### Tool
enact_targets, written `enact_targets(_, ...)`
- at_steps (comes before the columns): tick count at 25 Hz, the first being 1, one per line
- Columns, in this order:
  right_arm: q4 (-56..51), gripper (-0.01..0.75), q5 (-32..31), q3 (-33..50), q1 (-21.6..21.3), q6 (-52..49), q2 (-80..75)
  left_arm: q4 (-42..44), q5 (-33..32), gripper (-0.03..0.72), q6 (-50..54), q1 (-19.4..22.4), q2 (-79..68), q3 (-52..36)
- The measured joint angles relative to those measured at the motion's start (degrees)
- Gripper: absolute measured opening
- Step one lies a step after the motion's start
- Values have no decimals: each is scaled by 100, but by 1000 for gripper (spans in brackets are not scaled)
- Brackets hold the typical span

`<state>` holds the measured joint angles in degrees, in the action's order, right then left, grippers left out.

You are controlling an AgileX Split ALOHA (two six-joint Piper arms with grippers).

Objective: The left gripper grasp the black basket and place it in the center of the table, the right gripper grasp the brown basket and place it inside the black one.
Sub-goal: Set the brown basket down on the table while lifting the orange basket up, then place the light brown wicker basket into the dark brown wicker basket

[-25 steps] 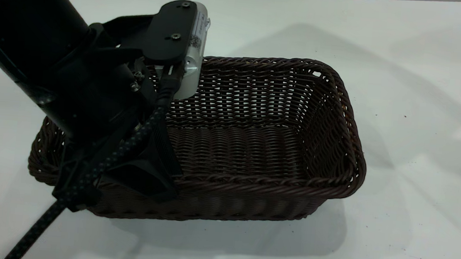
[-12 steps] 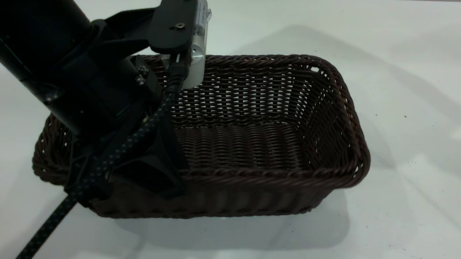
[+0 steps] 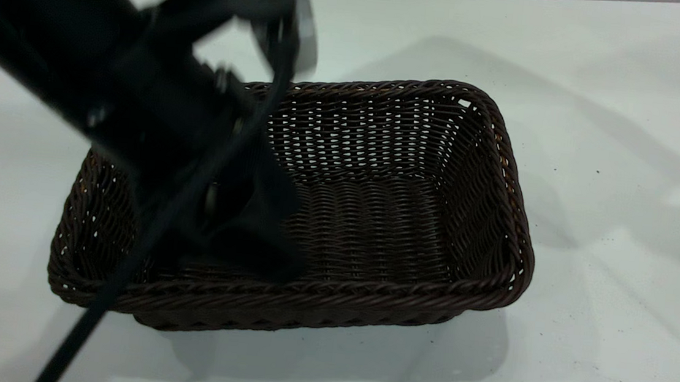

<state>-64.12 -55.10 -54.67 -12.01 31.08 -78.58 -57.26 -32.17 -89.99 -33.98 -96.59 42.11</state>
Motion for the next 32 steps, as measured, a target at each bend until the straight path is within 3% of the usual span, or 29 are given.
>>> enact_targets(9,225,111,-32,-5,23,-25,-442,-1251,-198,459,0,3,1467,0)
enact_targets(16,659,111,-641,-440,564,-199,-1227,-1446,78,459,0,3,3095,0)
enact_targets(24,1776,111,-1407,-1382,1481,-825,-1916,-1994,1747,459,0,3,4738,0)
enact_targets(32,2212,111,-1512,-1900,2351,-778,-2490,-2123,3096,435,0,3,5327,23)
